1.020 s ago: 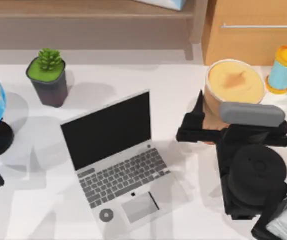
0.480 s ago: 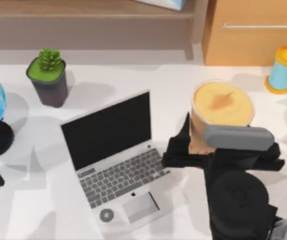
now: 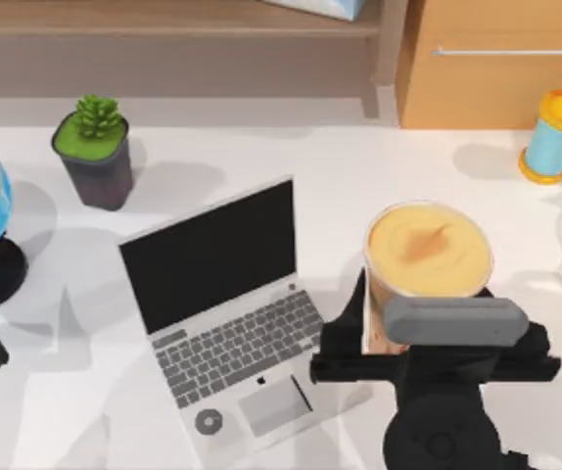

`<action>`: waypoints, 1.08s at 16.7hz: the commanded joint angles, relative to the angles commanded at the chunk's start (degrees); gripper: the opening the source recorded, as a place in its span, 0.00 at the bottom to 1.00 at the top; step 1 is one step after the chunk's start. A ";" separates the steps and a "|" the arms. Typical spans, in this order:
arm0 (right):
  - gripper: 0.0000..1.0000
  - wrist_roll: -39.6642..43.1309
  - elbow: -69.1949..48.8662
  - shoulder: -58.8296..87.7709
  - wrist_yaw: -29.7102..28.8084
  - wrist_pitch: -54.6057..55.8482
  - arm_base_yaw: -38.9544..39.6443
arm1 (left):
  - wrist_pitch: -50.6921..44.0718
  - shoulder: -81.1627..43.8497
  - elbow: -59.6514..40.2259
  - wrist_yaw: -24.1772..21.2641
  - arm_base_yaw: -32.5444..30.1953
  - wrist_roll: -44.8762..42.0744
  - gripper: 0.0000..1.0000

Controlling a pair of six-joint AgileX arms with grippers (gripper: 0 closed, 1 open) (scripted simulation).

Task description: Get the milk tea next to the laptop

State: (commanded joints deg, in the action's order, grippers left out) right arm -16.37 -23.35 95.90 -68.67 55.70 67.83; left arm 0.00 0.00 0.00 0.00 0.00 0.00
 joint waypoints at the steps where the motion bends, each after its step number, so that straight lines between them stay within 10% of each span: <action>1: 0.00 -0.20 0.10 -0.17 -0.50 -0.64 0.51 | 0.00 0.00 0.00 0.00 0.00 0.00 1.00; 18: 0.00 -0.35 -0.82 1.49 -1.08 3.85 0.85 | 0.00 0.00 0.00 0.00 0.00 0.00 1.00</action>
State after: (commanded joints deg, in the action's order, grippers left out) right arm -16.72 -24.16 97.39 -69.75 59.55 68.67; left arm 0.00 0.00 0.00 0.00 0.00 0.00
